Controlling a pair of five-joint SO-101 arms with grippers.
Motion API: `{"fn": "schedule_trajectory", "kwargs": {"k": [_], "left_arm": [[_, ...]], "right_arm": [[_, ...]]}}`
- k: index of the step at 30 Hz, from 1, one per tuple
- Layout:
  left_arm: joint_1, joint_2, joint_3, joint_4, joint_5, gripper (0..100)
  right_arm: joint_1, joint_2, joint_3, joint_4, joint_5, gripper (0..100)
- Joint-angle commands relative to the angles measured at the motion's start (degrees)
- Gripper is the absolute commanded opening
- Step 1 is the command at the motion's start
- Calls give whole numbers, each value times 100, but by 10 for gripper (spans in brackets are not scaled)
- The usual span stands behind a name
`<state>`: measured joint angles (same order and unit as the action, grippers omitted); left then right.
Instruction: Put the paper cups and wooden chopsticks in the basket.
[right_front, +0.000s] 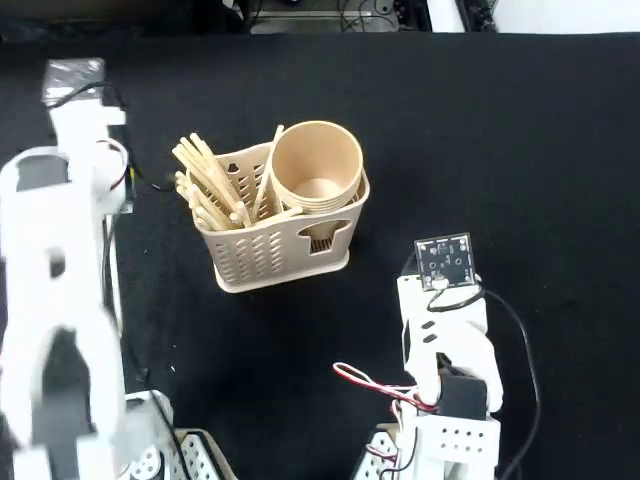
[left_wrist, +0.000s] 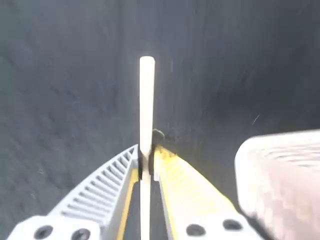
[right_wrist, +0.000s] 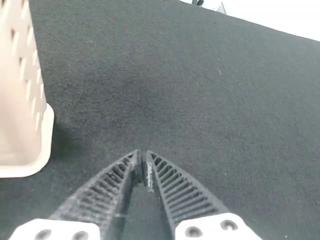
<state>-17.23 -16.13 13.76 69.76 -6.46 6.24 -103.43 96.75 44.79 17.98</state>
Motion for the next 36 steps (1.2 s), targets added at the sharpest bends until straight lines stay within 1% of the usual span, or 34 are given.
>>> {"fn": "schedule_trajectory", "kwargs": {"k": [1, 4, 7, 9, 12, 14, 15, 20, 26, 27, 28, 31, 33, 36], "left_arm": [[295, -3675, 936, -1319, 378, 28], [655, -5029, 1332, -2268, 527, 28], [1121, -5934, 1534, -2892, 527, 28], [1604, -6277, 1640, -3095, 633, 29], [2387, -6435, 1842, -3130, 1222, 29], [2730, -6382, 2097, -3174, 1451, 29], [2835, -6330, 2229, -3174, 1451, 29], [2932, -6066, 2923, -3174, 1451, 29], [2932, -6127, 3512, -3165, 1459, 34], [2923, -6145, 3582, -3130, 1451, 46], [2923, -6163, 3644, -3112, 1451, 81], [2923, -6171, 3600, -2743, 1591, 230], [2914, -6171, 3319, -2400, 1767, 234], [2818, -6171, 2782, -1934, 1697, 234]], "right_arm": [[-70, -374, -31, 18, 53, 21], [-70, -374, -31, 18, 53, 21], [-70, -374, -31, 26, 53, 21], [-70, -374, -31, 26, 53, 21], [-70, -374, -31, 26, 53, 21], [-70, -374, -31, 26, 53, 21], [-70, -374, -31, 26, 53, 21], [-70, -374, -31, 26, 53, 21], [-70, -374, -31, 26, 53, 21], [-70, -374, -31, 26, 53, 21], [-70, -374, -31, 26, 53, 21], [-70, -374, -31, 26, 53, 21], [-70, -374, -31, 26, 53, 21], [-70, -374, -31, 26, 53, 21]]}}
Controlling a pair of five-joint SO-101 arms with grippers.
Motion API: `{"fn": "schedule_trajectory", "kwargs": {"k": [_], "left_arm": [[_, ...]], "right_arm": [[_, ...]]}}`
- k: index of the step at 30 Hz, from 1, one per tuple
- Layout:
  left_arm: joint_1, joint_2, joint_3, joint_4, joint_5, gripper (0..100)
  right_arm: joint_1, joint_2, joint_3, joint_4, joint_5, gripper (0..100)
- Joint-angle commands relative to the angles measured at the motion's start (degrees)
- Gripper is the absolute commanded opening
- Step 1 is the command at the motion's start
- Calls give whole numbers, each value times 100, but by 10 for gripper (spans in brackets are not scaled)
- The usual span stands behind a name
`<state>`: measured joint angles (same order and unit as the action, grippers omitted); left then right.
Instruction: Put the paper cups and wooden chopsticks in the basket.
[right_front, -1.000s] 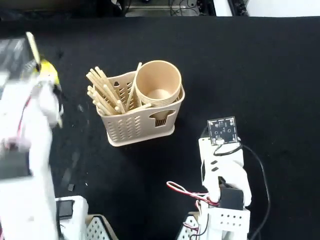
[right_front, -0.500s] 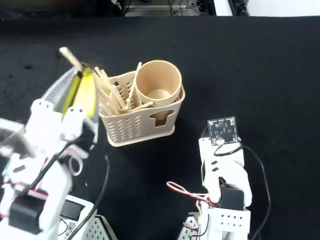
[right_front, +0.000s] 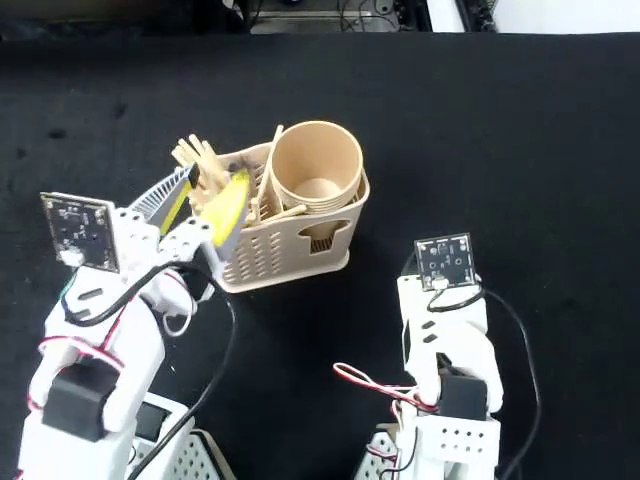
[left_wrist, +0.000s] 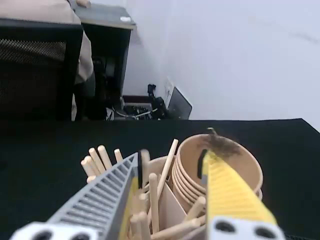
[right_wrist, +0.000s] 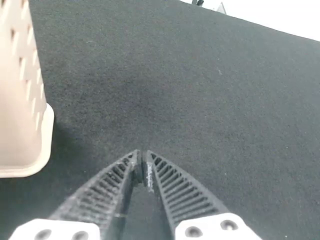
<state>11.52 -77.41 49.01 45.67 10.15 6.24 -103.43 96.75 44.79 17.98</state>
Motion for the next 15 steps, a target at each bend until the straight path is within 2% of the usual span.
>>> {"fn": "schedule_trajectory", "kwargs": {"k": [1, 3, 7, 10, 13, 15], "left_arm": [[-224, -44, -927, 607, -26, 233], [-664, -44, -1200, 800, -97, 230], [-2273, -53, -1156, 1213, -343, 223], [-3204, -167, -760, 1415, -774, 137], [-3433, -607, 101, 1310, -1152, 21], [-3407, -1073, 822, 1169, -1389, 48]], "right_arm": [[-70, -374, -31, 26, 53, 21], [-70, -374, -31, 18, 53, 21], [-88, -391, -251, 35, 9, 21], [-88, -391, -382, 44, -167, 21], [-79, -391, -286, 316, -615, 21], [-79, -391, -251, 677, -703, 21]]}}
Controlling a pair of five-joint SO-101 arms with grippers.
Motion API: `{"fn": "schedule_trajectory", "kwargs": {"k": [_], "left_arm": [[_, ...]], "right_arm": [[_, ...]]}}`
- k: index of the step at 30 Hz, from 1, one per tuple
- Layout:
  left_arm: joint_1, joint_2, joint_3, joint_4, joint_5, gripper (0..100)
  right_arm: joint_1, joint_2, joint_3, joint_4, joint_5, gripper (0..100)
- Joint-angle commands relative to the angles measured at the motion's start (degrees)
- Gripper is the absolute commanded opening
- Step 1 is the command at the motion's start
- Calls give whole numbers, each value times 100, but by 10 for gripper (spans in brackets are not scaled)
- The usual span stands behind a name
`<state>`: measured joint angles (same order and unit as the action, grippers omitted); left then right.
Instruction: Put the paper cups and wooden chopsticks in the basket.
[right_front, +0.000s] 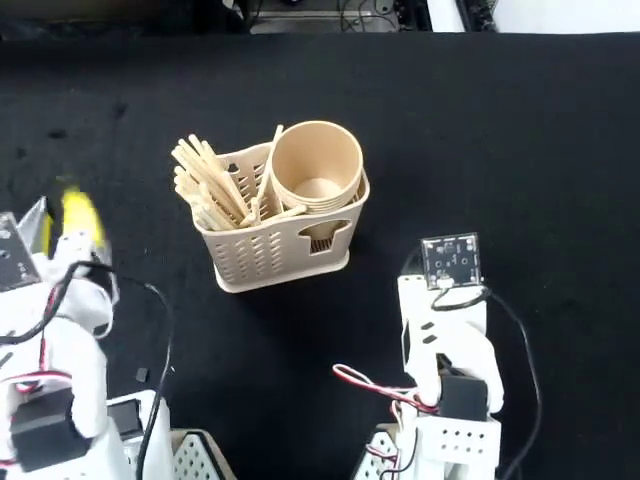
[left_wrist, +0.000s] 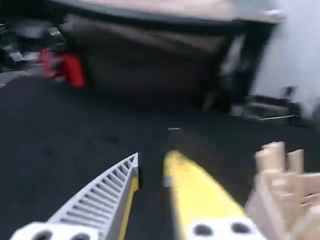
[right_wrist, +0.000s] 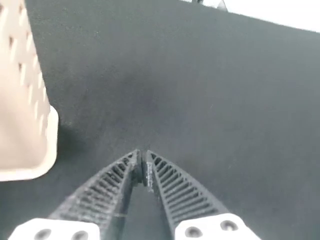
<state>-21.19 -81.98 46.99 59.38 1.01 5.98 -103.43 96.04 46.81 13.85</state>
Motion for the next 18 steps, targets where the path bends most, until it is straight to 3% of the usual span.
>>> {"fn": "schedule_trajectory", "kwargs": {"k": [1, 6, 11, 13, 18], "left_arm": [[-136, -888, 1429, -334, -510, 45], [-198, -2391, 3530, -659, -554, 30], [-189, -2092, 4760, -1169, -563, 30], [-189, -2092, 5059, -1319, -554, 30], [-409, -2198, 5033, -668, -554, 30]], "right_arm": [[-53, -391, -171, 712, -264, 21], [-53, -391, -145, 1433, -264, 21], [-26, -374, 48, 1916, -264, 21], [-26, -374, 48, 2215, -264, 21], [-26, -374, 48, 2716, -264, 21]]}}
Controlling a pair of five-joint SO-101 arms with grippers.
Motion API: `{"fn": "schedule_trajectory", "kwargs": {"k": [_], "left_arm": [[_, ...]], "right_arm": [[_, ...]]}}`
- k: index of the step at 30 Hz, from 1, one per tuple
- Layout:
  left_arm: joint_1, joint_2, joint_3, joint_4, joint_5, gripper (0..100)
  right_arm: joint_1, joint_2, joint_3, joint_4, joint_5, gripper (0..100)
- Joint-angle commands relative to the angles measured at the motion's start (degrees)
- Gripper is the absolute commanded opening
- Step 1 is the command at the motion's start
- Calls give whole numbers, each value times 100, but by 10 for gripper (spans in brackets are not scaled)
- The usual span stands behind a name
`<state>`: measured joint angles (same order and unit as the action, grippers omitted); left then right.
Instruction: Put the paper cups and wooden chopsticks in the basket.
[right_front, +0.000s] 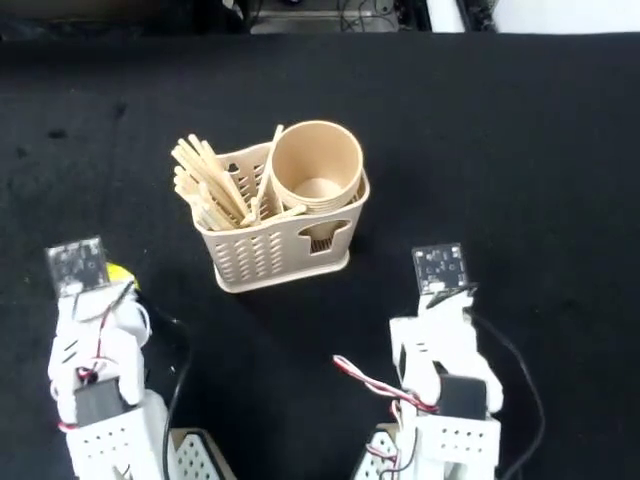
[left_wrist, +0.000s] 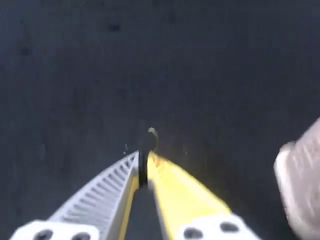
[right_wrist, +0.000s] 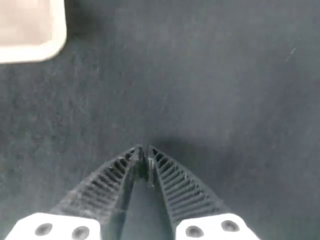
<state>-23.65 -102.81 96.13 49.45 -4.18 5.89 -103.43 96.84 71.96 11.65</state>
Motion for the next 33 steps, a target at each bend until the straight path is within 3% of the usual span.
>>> {"fn": "schedule_trajectory", "kwargs": {"k": [1, 9, 33], "left_arm": [[-171, -114, 119, 501, -35, 30], [-180, -158, 110, 2382, -9, 30], [-154, -132, 110, 2321, 0, 30]], "right_arm": [[-18, -374, -31, 202, -44, 21], [-18, -374, -31, 202, -44, 21], [-18, -374, -31, 202, -44, 21]]}}
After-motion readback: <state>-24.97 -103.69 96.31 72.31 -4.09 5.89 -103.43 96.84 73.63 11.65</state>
